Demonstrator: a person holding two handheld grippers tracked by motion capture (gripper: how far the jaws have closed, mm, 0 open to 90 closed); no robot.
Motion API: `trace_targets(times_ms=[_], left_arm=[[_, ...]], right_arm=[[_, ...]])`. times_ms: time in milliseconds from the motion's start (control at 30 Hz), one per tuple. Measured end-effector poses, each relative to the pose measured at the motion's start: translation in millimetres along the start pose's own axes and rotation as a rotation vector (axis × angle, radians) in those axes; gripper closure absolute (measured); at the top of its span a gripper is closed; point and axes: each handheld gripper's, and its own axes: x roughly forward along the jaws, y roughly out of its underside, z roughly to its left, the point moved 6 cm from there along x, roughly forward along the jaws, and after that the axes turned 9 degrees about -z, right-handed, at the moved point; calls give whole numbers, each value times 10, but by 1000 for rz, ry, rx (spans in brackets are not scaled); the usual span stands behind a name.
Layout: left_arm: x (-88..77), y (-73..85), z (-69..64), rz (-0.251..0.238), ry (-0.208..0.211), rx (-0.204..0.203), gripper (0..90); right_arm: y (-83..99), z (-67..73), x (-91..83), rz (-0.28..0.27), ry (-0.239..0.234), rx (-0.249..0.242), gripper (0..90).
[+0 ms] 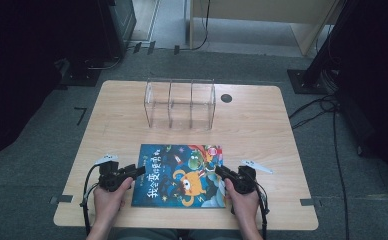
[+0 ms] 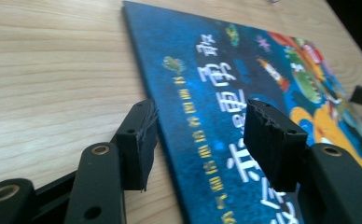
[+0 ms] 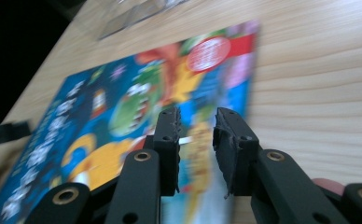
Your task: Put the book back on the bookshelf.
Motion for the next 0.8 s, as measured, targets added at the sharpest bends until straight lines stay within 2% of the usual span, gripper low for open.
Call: trace_targets(times_ms=[100, 233, 300, 367, 567, 600, 633, 667, 800], left_arm=[[13, 8, 0, 6, -2, -4, 458], [35, 31, -38, 16, 7, 11, 458], [42, 35, -54, 14, 0, 21, 456], [43, 34, -51, 9, 3, 22, 459], [40, 35, -45, 3, 12, 1, 450], [39, 35, -44, 3, 14, 0, 449], [40, 36, -46, 2, 14, 1, 449], [40, 39, -50, -1, 13, 3, 444], [38, 40, -48, -5, 9, 7, 431]], right_arm=[[-9, -105, -9, 10, 13, 54, 717], [5, -102, 14, 31, -1, 50, 704], [-1, -101, 17, 36, -4, 65, 703], [-8, -121, 17, 40, -20, 106, 700], [-29, -139, -3, 31, -44, 125, 747], [-50, -144, -27, 16, -68, 142, 759], [-50, -144, -27, 16, -68, 142, 759], [-73, -140, -55, 4, -97, 169, 760], [-80, -123, -80, -2, -115, 155, 764]])
